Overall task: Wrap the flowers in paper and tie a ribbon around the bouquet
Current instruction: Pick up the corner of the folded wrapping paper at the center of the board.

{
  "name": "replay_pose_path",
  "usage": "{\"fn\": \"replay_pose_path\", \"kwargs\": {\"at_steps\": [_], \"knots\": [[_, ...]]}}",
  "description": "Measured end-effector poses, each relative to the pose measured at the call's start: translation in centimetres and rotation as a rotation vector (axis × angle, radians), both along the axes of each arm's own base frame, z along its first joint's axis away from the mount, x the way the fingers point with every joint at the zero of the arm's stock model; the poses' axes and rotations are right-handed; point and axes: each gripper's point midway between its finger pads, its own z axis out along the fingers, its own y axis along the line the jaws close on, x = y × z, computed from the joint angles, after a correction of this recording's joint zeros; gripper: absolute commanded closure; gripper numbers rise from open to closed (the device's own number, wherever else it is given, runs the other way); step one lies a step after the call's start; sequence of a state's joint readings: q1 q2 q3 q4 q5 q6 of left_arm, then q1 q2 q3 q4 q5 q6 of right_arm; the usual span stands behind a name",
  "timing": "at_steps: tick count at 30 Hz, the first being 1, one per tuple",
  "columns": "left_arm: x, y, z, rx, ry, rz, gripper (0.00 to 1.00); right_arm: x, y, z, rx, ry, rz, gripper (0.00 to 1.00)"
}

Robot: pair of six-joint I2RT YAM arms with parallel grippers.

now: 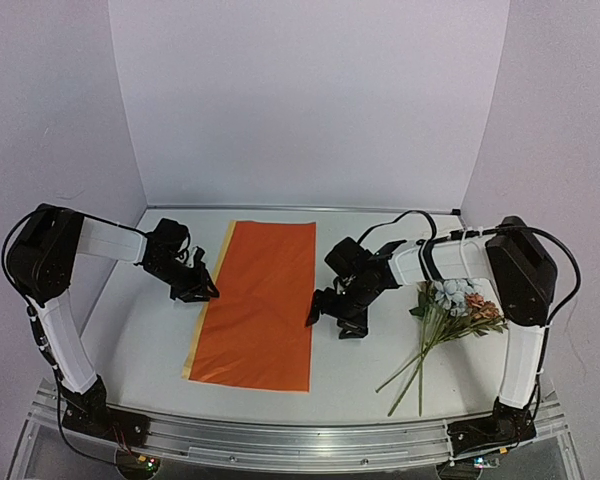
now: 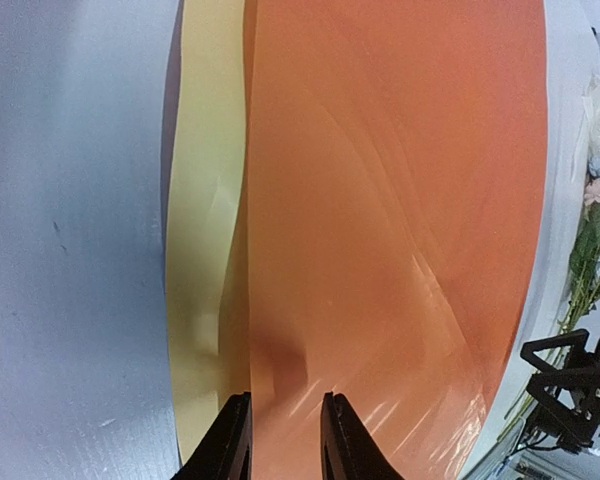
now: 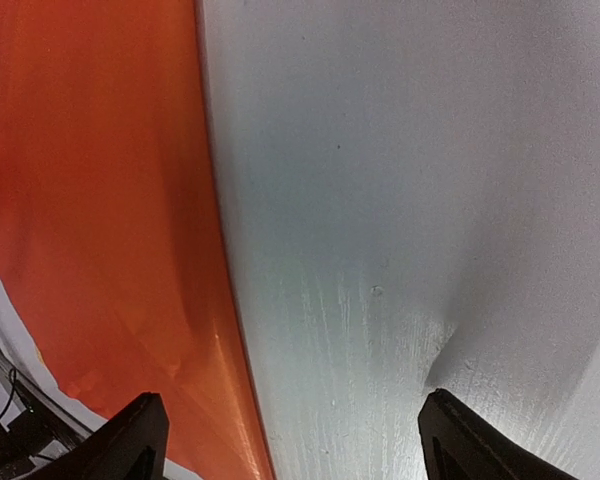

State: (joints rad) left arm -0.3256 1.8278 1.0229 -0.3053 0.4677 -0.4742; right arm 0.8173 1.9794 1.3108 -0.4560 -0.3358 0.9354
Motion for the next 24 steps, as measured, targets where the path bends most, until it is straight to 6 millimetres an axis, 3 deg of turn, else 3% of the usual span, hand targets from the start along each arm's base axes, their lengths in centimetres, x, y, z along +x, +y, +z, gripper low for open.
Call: {"fn": "replay_pose_path", "kwargs": {"at_steps": [11,24], "knots": [[-0.3,-1.0,0.7,-0.068,0.014,-0.021,0.75,1.2,1.7,-0.8,0.027,0.015,-0.021,0.47],[0.3,-3.1,2.6,-0.225,0.008,-0.021,0.74,2.0,3.2,-1.2,0.059,0.032,-0.029,0.65]]}}
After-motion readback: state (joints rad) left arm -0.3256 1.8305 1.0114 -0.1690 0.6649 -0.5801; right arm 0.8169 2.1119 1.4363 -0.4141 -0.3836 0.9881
